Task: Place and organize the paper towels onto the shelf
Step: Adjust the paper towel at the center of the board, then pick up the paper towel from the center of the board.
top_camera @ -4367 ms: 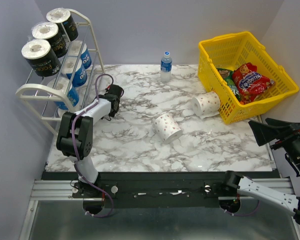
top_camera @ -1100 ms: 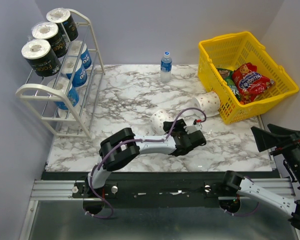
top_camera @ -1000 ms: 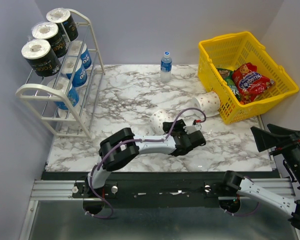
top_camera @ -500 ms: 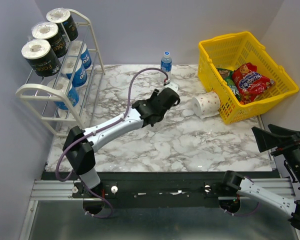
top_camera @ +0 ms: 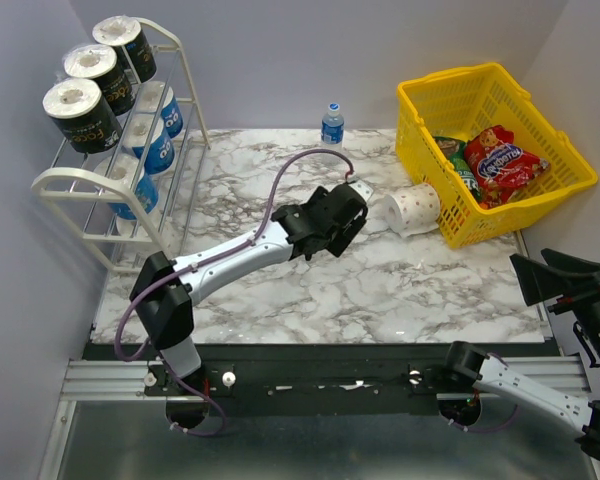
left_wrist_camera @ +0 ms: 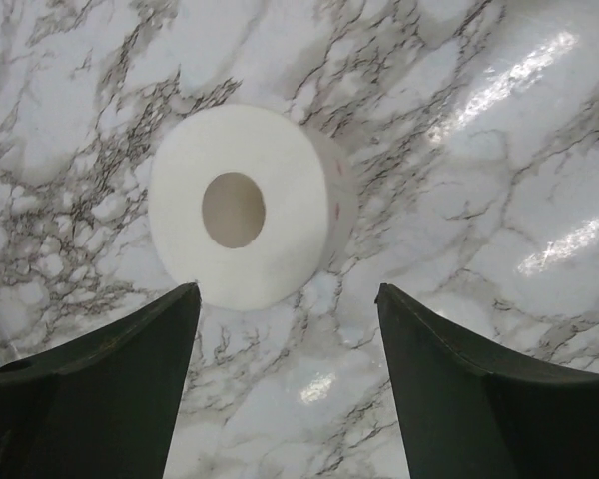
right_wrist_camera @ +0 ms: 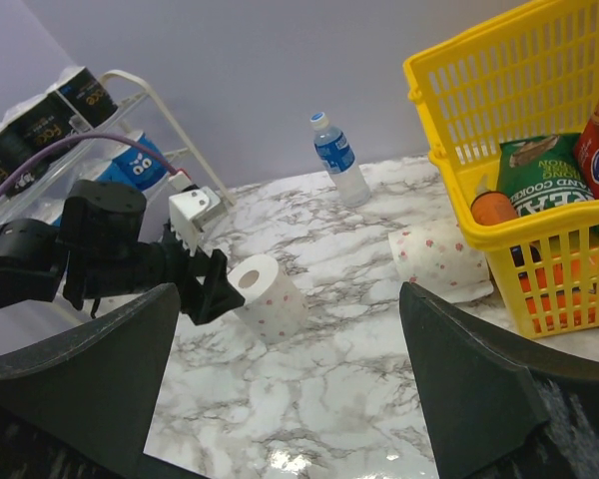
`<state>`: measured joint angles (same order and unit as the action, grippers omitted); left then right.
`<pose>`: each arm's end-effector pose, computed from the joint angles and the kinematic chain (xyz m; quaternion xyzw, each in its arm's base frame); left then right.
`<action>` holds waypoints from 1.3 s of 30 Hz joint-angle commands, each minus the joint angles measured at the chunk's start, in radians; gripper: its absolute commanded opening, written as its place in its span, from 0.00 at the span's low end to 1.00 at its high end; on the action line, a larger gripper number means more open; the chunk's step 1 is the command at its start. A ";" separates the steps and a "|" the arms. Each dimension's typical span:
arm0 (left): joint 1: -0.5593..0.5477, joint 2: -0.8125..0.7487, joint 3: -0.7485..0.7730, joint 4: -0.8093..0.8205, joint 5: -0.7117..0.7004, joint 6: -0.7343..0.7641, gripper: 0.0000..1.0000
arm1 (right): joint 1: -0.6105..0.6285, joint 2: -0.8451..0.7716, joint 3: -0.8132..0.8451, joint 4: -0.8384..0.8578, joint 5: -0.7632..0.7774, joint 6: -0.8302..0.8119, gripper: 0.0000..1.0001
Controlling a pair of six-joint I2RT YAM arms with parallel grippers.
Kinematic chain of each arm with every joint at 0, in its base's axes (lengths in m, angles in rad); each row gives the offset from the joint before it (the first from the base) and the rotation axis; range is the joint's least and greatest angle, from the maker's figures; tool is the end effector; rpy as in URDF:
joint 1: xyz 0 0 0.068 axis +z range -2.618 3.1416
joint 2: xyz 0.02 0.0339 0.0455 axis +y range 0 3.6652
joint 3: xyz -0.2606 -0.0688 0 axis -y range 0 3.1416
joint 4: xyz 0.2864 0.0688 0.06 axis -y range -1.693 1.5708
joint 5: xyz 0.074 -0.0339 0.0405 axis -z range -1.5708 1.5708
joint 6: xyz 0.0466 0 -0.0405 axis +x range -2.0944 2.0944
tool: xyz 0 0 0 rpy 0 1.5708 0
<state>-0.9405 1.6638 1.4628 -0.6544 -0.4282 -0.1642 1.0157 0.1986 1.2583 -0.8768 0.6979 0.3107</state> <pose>0.2591 -0.3224 0.2867 0.2776 0.8754 -0.0101 0.3957 0.0044 -0.0496 0.4640 0.0392 0.6548 0.2724 0.7039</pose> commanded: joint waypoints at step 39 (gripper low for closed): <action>0.144 0.189 -0.045 0.186 -0.431 0.348 0.47 | 0.006 0.053 0.029 -0.025 0.028 -0.019 1.00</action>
<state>-0.9028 1.8683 1.4223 -0.4900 -0.6811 0.0868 1.0157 0.2054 1.2736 -0.8871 0.7010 0.3122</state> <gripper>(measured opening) 0.533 0.998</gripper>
